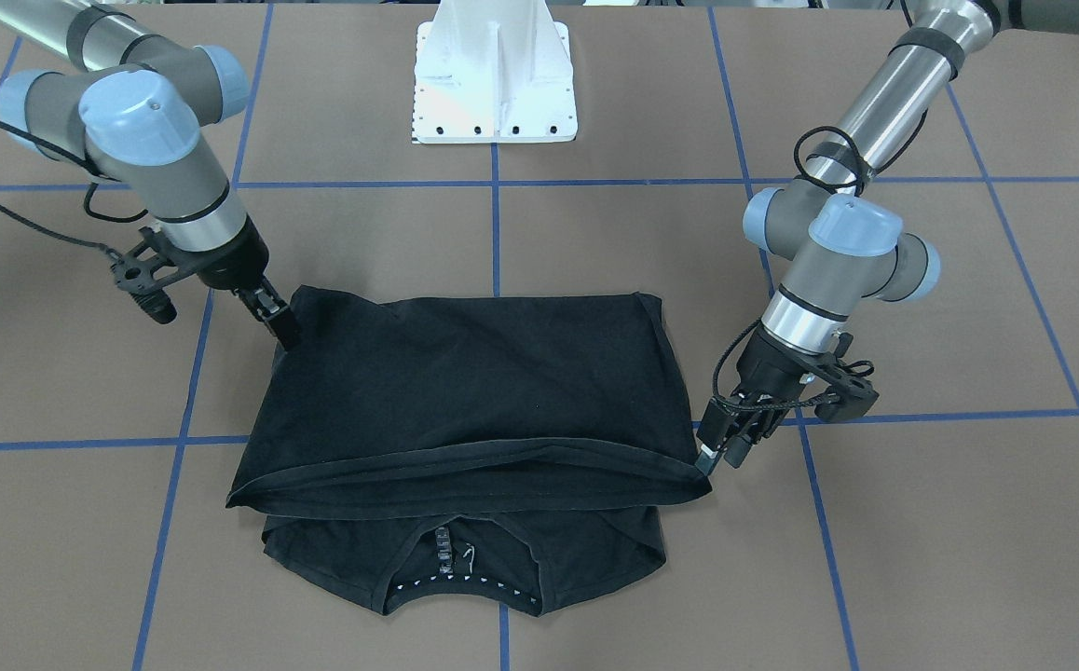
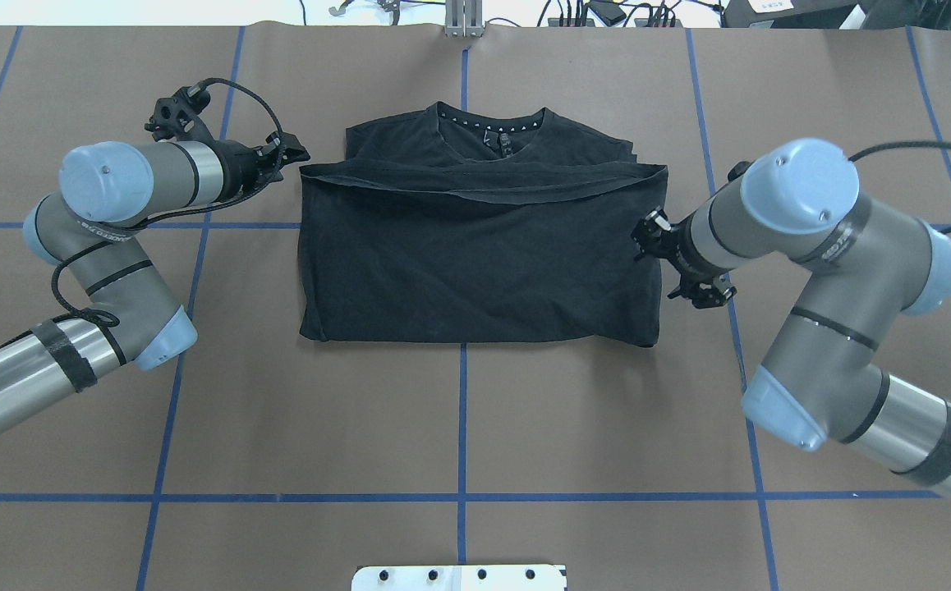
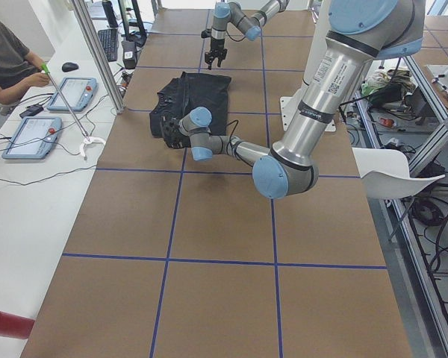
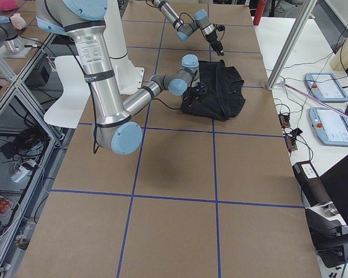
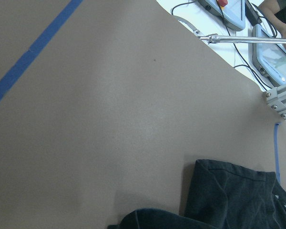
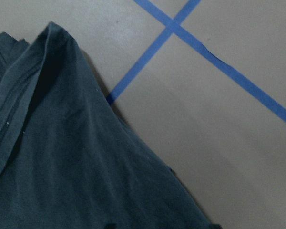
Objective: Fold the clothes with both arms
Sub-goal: 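Grasp the folded shirt's edge with the right gripper and drag it toward the robot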
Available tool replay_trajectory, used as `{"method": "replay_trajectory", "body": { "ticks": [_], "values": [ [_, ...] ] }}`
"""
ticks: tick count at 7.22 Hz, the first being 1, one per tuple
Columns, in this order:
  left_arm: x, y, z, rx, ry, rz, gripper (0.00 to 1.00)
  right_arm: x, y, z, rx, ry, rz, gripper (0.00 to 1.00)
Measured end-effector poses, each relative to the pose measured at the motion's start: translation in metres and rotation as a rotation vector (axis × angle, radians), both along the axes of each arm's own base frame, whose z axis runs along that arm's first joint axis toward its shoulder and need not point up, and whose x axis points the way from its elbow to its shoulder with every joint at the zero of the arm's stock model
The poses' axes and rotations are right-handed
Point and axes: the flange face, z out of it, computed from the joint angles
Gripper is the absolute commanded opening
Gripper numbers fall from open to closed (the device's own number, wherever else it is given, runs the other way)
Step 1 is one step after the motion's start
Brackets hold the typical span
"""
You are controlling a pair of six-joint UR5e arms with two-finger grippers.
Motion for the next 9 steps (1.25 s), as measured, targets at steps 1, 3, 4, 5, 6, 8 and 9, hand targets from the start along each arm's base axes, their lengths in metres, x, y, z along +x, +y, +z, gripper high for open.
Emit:
{"method": "replay_trajectory", "body": {
  "ticks": [1,3,4,5,6,8,9],
  "values": [
    [0.0,0.0,-0.001,0.0,0.0,0.0,0.65,-0.011,0.017,0.009,0.001,-0.007,0.006,0.7],
    [0.0,0.0,-0.003,0.001,0.001,-0.001,0.65,-0.026,0.042,0.025,0.01,0.005,-0.004,0.67],
    [0.0,0.0,-0.003,0.001,0.001,-0.002,0.65,-0.028,0.049,0.029,0.011,0.009,-0.01,0.63],
    [0.0,0.0,-0.004,0.002,0.002,-0.002,0.65,-0.028,0.054,0.031,0.011,0.01,-0.015,0.32],
    [0.0,-0.001,-0.004,0.002,0.002,-0.002,0.65,-0.026,0.057,0.033,0.01,0.011,-0.019,0.0],
    [0.0,-0.001,-0.004,0.0,0.004,-0.003,0.65,-0.024,0.061,0.033,0.005,0.008,-0.017,0.0],
    [0.0,0.0,-0.004,-0.002,0.004,-0.003,0.65,-0.023,0.062,0.031,-0.005,0.001,-0.007,0.0]
  ]
}}
